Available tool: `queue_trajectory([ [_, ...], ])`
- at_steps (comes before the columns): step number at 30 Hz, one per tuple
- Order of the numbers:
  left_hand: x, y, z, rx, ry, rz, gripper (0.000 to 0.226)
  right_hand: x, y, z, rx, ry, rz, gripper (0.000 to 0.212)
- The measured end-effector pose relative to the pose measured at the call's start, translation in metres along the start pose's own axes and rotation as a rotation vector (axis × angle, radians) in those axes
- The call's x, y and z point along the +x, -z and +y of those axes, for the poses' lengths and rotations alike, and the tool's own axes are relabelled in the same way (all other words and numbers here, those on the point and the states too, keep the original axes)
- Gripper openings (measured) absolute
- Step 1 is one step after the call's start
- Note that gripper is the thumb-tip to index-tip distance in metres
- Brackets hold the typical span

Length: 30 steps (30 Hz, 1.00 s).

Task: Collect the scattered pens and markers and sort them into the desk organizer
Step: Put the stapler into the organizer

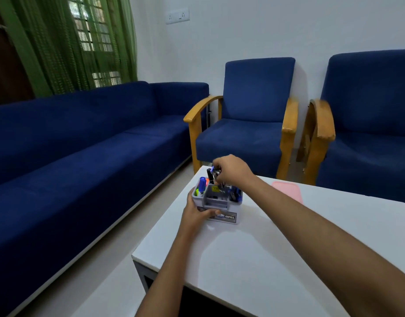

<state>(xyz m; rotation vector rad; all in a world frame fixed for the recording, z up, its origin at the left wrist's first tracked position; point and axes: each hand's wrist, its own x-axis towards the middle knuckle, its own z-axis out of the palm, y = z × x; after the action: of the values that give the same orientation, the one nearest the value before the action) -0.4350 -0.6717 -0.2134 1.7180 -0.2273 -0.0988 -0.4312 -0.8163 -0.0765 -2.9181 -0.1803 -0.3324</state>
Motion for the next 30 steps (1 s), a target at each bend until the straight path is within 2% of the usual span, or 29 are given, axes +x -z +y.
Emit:
queue_trajectory([
  [3,0.009,-0.010,0.008,0.024,-0.005,-0.025,0.101,0.006,-0.009,0.012,-0.084,-0.027,-0.056,0.023],
  [7,0.019,-0.018,0.010,0.069,-0.016,-0.049,0.101,0.017,-0.007,0.019,-0.139,-0.051,-0.182,0.007],
  [10,0.026,-0.021,0.009,0.093,-0.021,-0.062,0.094,0.023,-0.009,0.021,-0.100,-0.084,-0.160,0.012],
  [12,0.030,-0.022,0.011,0.097,-0.033,-0.075,0.095,0.024,-0.010,0.025,-0.062,-0.109,-0.077,0.007],
  [14,0.035,-0.021,0.011,0.096,-0.043,-0.085,0.097,0.021,-0.008,0.034,0.081,-0.170,0.111,0.008],
  [16,0.038,-0.022,0.009,0.099,-0.055,-0.084,0.097,0.012,-0.001,0.053,0.283,-0.305,0.319,0.015],
  [17,0.039,-0.022,0.008,0.105,-0.059,-0.084,0.097,0.005,0.002,0.067,0.341,-0.384,0.383,0.018],
  [18,0.040,-0.023,0.007,0.106,-0.055,-0.087,0.096,-0.006,0.008,0.079,0.342,-0.455,0.375,0.021],
  [19,0.040,-0.023,0.006,0.108,-0.054,-0.089,0.095,-0.018,0.012,0.091,0.293,-0.517,0.272,0.028],
  [21,0.041,-0.023,0.005,0.109,-0.053,-0.088,0.095,-0.048,0.018,0.107,0.137,-0.579,-0.158,0.049],
  [23,0.041,-0.023,0.004,0.109,-0.053,-0.079,0.097,-0.076,0.018,0.108,0.042,-0.607,-0.532,0.090],
  [24,0.041,-0.023,0.004,0.111,-0.054,-0.073,0.095,-0.085,0.017,0.107,0.031,-0.614,-0.617,0.105],
  [26,0.039,-0.024,0.004,0.115,-0.063,-0.063,0.087,-0.089,0.009,0.105,0.042,-0.645,-0.619,0.116],
  [30,0.038,-0.024,0.004,0.119,-0.060,-0.055,0.083,-0.073,-0.018,0.095,-0.099,-0.635,-0.456,0.108],
])
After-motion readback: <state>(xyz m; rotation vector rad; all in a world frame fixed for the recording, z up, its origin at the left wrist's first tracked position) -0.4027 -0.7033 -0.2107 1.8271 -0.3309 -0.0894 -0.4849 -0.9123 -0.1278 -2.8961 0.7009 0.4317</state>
